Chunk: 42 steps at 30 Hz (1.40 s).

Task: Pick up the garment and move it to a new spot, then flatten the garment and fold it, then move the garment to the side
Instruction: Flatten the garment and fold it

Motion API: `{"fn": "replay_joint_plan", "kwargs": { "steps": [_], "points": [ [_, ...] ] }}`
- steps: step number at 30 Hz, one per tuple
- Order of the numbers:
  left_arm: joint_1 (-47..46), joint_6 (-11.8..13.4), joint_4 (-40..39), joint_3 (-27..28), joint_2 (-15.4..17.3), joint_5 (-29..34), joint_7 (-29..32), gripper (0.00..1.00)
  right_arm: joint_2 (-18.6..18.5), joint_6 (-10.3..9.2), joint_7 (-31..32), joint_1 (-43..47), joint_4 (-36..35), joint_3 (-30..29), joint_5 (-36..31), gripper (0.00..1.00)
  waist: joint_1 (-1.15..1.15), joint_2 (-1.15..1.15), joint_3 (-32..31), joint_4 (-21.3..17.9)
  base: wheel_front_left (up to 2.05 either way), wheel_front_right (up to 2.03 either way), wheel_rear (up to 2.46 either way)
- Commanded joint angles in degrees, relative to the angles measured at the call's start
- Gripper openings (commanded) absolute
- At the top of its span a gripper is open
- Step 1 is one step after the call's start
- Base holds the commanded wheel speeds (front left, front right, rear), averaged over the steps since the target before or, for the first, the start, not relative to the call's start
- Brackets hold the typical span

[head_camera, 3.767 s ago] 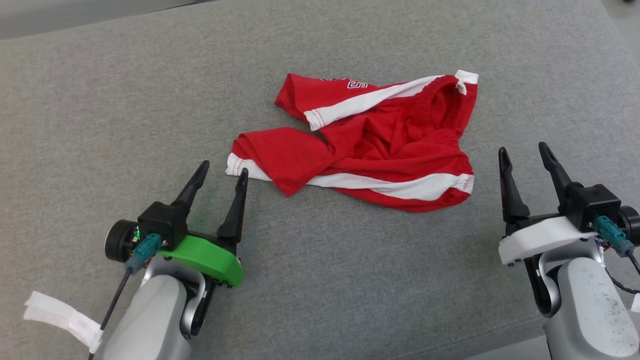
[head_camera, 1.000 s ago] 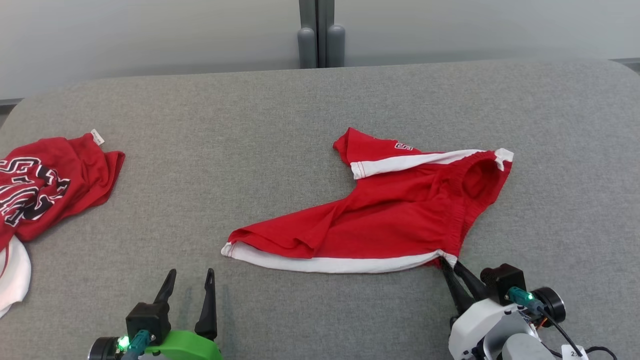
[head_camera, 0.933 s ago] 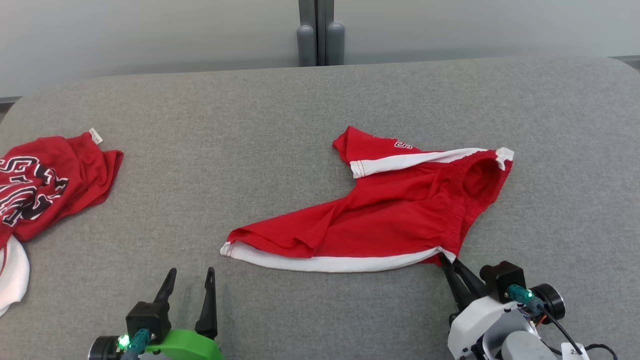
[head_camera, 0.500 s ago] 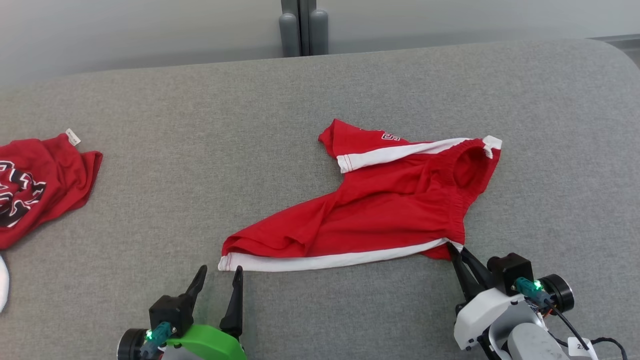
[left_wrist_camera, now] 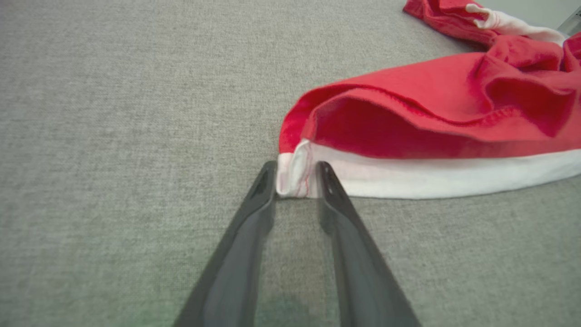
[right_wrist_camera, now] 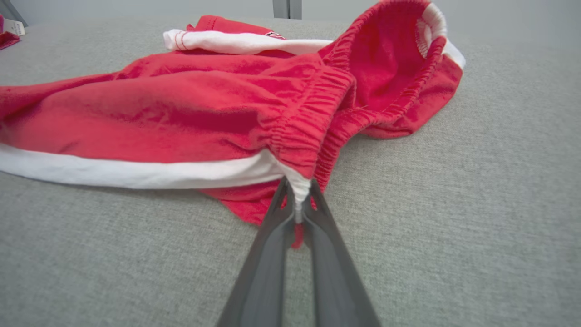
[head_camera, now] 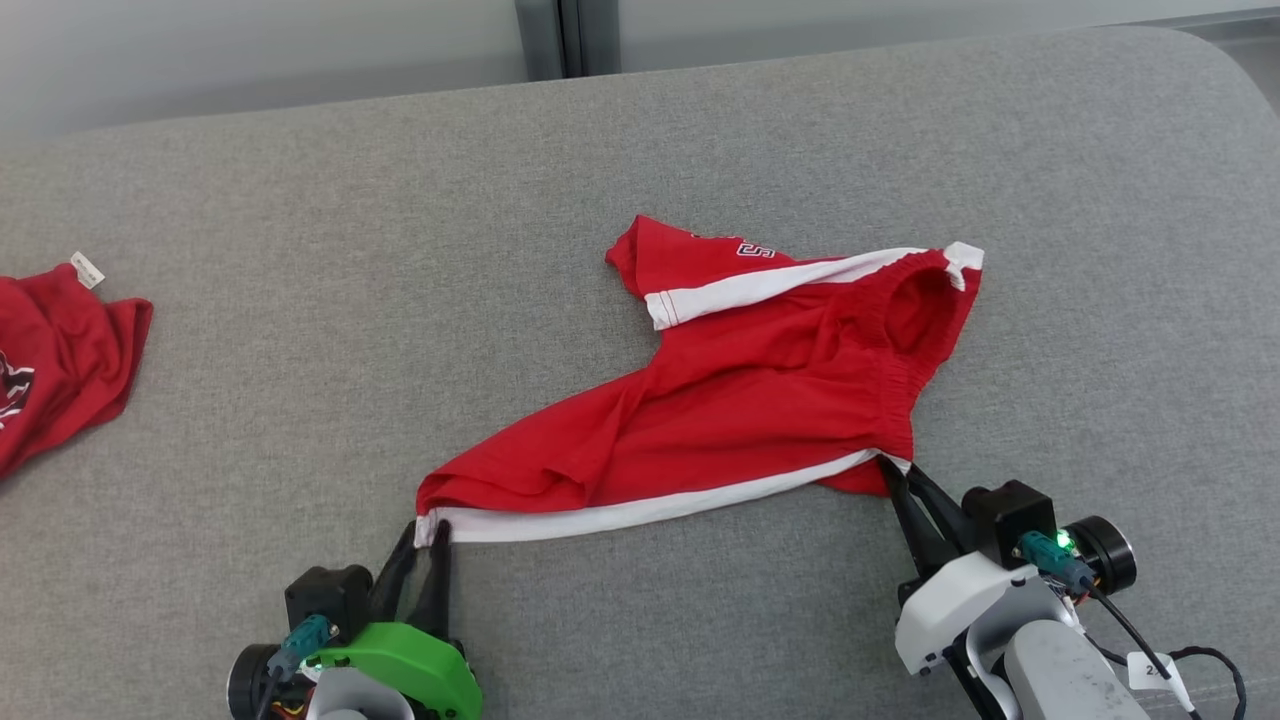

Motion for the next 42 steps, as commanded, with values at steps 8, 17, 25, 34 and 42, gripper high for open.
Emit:
{"fn": "replay_joint_plan", "kwargs": {
  "steps": [8,17,25,34,42],
  "points": [
    [0.3,-0.2,-4.5,0.4,0.9,-1.4,0.0,0.00,-0.3,-0.08,0.0,-0.1,-3.2,-1.2,1.2,0.00,0.00,0.00,-2.2,0.5,0.00,0.00,0.00],
    [-2.7,-0.2,-17.1,-0.4,3.8,-2.5,0.0,0.00,-0.2,-0.08,0.0,-2.9,-14.6,-4.2,1.3,0.00,0.00,0.00,-8.5,1.4,0.00,0.00,0.00],
    [-15.4,-0.2,-23.5,-5.7,14.1,-6.4,1.3,0.00,-7.7,-0.08,0.0,-12.1,-23.5,-3.0,3.0,0.00,0.00,0.00,-12.0,1.2,0.00,0.00,0.00],
    [-30.1,-0.1,-26.7,-5.2,22.2,-9.3,11.5,0.00,-14.5,-0.12,6.3,-24.2,-28.5,-0.9,3.6,0.00,0.00,0.00,-6.5,0.9,0.00,0.00,0.00],
    [-41.8,0.1,-20.8,-3.5,22.2,-12.1,11.9,0.00,-12.7,-0.12,7.1,-39.4,-19.6,2.3,-2.4,0.00,0.00,0.00,5.6,0.9,0.00,0.00,0.00]
  ]
}}
